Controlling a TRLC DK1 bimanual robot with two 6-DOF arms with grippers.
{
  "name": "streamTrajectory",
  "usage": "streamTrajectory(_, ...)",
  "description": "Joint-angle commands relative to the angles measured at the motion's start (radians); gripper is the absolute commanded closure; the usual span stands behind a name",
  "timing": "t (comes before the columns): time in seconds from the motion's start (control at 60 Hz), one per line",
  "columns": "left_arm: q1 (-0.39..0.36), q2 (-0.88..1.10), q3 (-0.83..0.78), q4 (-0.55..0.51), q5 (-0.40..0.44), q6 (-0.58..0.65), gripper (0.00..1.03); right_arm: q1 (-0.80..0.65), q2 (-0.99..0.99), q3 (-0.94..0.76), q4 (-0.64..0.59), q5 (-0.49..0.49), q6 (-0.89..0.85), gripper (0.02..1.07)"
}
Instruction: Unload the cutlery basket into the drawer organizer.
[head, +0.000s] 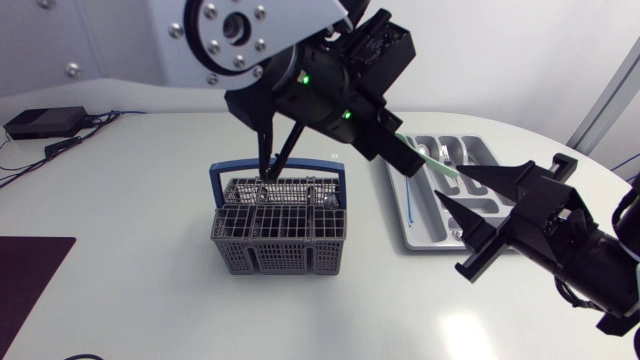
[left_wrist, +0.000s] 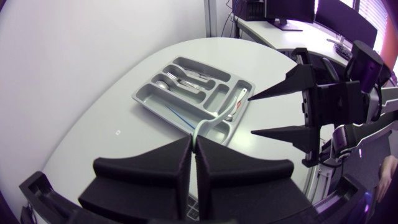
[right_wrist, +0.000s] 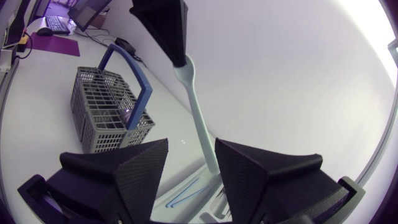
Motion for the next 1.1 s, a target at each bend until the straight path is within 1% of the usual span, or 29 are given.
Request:
streamTrajectory(0.0,0.005,0.055,0.044,-0.038,0.042,-0.078,1.0,0.037,0.021,-0.034,0.045,0.038,0.029,0.54)
streamTrajectory(0.133,0.005,0.102,0.093,-0.091,0.091,-0.115,1.0,0.083,0.044,-0.045,0.083,0.077,0.003,0.54)
streamTrajectory(0.283,-0.007,0.125,0.133,-0.124,0.094,-0.133,1.0,0.105,0.079,-0.066,0.126,0.1,-0.051,0.54)
streamTrajectory(0.4,-0.019,0.138,0.156,-0.142,0.109,-0.152,1.0,0.126,0.094,-0.082,0.149,0.12,-0.083,0.63)
streamTrajectory(0.45,-0.026,0.142,0.164,-0.145,0.109,-0.153,1.0,0.132,0.099,-0.086,0.152,0.131,-0.091,0.63)
streamTrajectory(0.5,-0.026,0.15,0.176,-0.156,0.119,-0.153,1.0,0.134,0.103,-0.088,0.161,0.136,-0.096,0.65)
streamTrajectory(0.567,-0.027,0.157,0.185,-0.165,0.12,-0.159,1.0,0.135,0.105,-0.095,0.191,0.153,-0.108,0.66)
streamTrajectory(0.7,-0.027,0.167,0.189,-0.176,0.132,-0.161,1.0,0.135,0.119,-0.092,0.209,0.16,-0.128,0.66)
streamTrajectory(0.767,-0.027,0.17,0.19,-0.179,0.134,-0.161,1.0,0.135,0.119,-0.092,0.218,0.162,-0.134,0.71)
streamTrajectory(0.8,-0.026,0.171,0.19,-0.18,0.134,-0.161,1.0,0.134,0.119,-0.092,0.22,0.163,-0.134,0.72)
streamTrajectory(0.883,-0.024,0.174,0.192,-0.18,0.134,-0.161,1.0,0.135,0.12,-0.091,0.218,0.165,-0.136,0.79)
streamTrajectory(0.983,-0.024,0.174,0.192,-0.183,0.134,-0.161,1.0,0.135,0.125,-0.092,0.218,0.168,-0.14,0.8)
streamTrajectory(1.033,-0.024,0.174,0.195,-0.185,0.134,-0.161,1.0,0.135,0.13,-0.092,0.218,0.168,-0.143,0.83)
streamTrajectory(1.083,-0.024,0.174,0.196,-0.185,0.134,-0.161,1.0,0.135,0.133,-0.092,0.22,0.17,-0.146,0.83)
